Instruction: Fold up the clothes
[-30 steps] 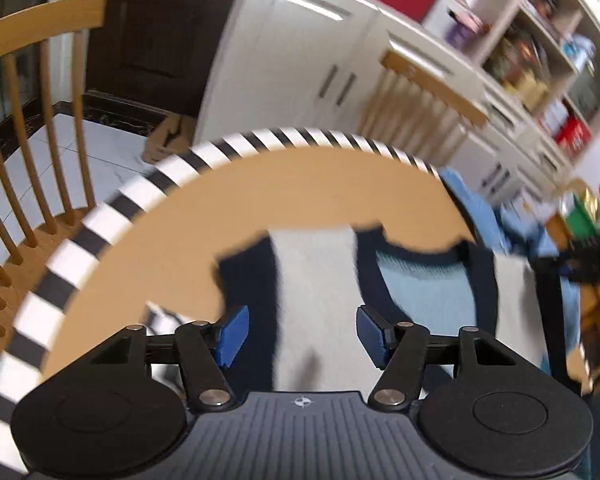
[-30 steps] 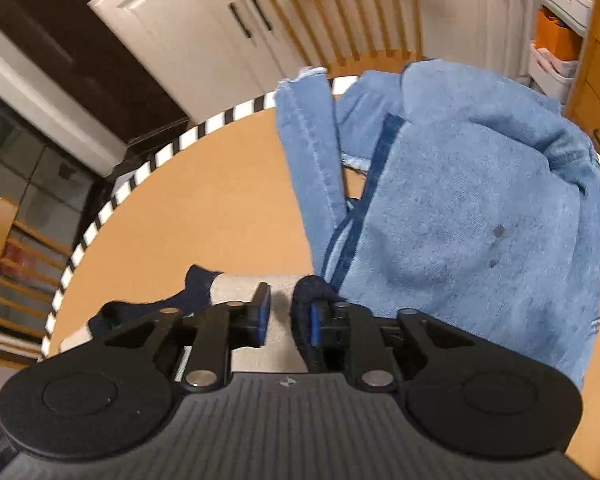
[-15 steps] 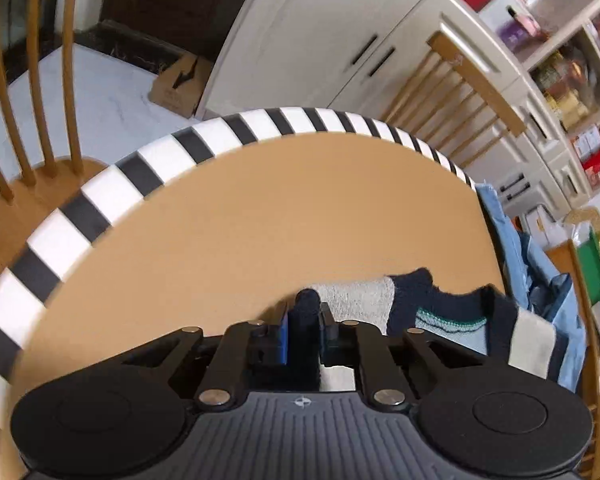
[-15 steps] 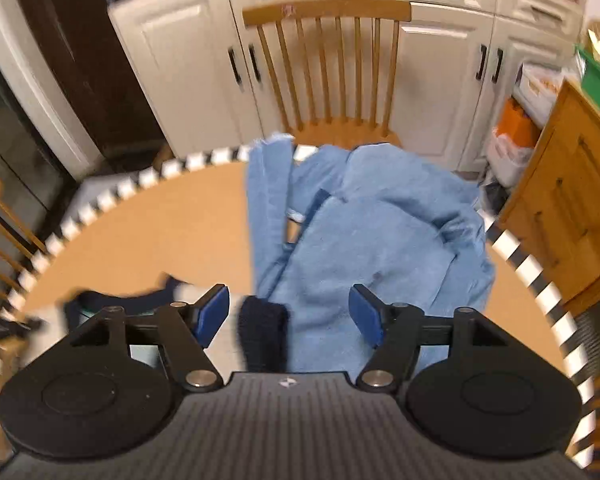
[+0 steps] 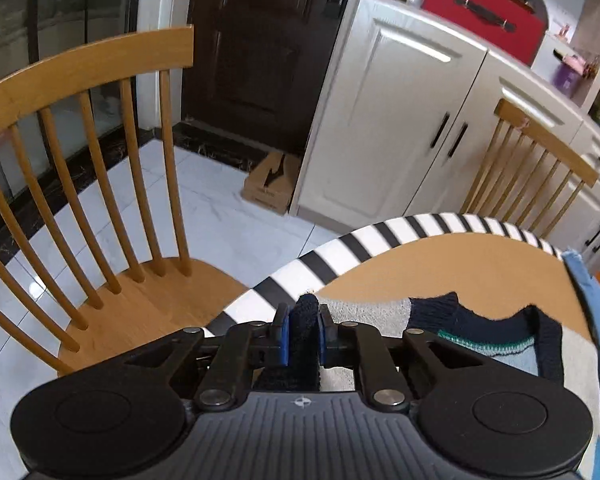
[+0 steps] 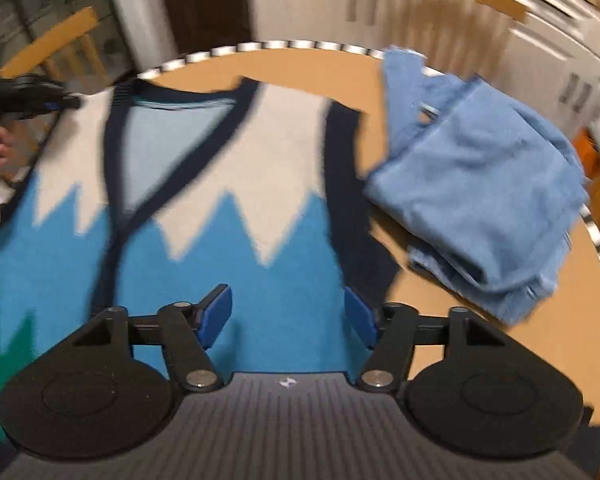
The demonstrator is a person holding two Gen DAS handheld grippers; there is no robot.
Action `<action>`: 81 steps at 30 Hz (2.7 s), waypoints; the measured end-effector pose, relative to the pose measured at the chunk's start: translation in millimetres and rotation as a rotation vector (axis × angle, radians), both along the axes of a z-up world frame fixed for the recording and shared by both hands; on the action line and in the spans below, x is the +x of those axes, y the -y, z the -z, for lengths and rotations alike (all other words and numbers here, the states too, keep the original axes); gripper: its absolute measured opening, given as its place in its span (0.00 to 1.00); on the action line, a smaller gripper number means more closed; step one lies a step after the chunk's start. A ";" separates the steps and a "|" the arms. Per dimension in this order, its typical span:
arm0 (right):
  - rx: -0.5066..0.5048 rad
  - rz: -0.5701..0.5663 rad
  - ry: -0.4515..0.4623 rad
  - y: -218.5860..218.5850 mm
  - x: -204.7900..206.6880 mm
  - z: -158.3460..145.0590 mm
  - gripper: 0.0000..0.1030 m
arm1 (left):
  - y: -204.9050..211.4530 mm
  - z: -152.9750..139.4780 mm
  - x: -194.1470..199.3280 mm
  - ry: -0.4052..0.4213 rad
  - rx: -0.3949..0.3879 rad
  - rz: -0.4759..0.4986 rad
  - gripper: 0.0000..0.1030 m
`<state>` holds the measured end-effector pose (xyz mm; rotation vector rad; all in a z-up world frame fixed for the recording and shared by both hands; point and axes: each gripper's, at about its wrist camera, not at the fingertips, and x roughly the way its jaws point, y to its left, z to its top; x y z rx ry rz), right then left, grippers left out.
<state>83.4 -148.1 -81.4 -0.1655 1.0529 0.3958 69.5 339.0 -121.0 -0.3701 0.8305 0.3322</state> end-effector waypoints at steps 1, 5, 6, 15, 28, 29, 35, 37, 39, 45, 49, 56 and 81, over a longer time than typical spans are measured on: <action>0.000 0.037 -0.005 4.9 0.5 6.8 0.45 | -3.8 -0.5 -1.3 -0.009 -0.015 -0.003 0.27; 0.000 0.124 -0.079 23.9 4.2 34.8 0.26 | -9.7 -19.7 -24.2 0.085 0.019 0.011 0.52; -0.031 0.112 -0.057 26.7 2.7 38.0 0.25 | -8.6 -26.6 -32.5 0.104 0.029 0.025 0.54; -0.108 0.185 -0.008 69.0 -44.1 8.5 0.44 | 51.9 -54.9 -157.5 0.077 -0.077 0.258 0.63; -0.021 0.215 -0.215 114.6 -184.7 29.8 0.54 | 162.1 -8.9 -325.0 -0.110 -0.130 0.446 0.62; -0.005 0.200 -0.214 112.1 -190.8 29.7 0.54 | 164.1 -6.9 -330.7 -0.118 -0.141 0.436 0.62; -0.007 0.149 -0.137 95.1 -206.1 27.2 0.09 | 175.9 4.7 -356.0 -0.134 -0.166 0.392 0.63; -0.017 0.174 -0.113 106.2 -209.2 17.9 0.08 | 178.9 3.6 -359.7 -0.129 -0.153 0.390 0.64; -0.038 0.188 -0.097 117.7 -213.2 11.8 0.08 | 181.0 3.9 -363.9 -0.126 -0.158 0.395 0.65; -0.117 0.203 -0.111 113.8 -218.5 17.6 0.11 | 189.6 1.4 -371.1 -0.132 -0.149 0.425 0.72; -0.157 0.203 -0.101 111.8 -228.7 8.6 0.15 | 178.2 -9.2 -377.5 -0.081 -0.125 0.403 0.72; -0.059 0.102 0.171 73.0 -242.2 -48.7 0.42 | 170.9 2.9 -364.6 -0.140 -0.067 0.424 0.48; 0.112 0.092 0.148 12.5 -153.4 4.5 0.41 | 213.1 -30.9 -299.7 -0.026 0.069 0.518 0.61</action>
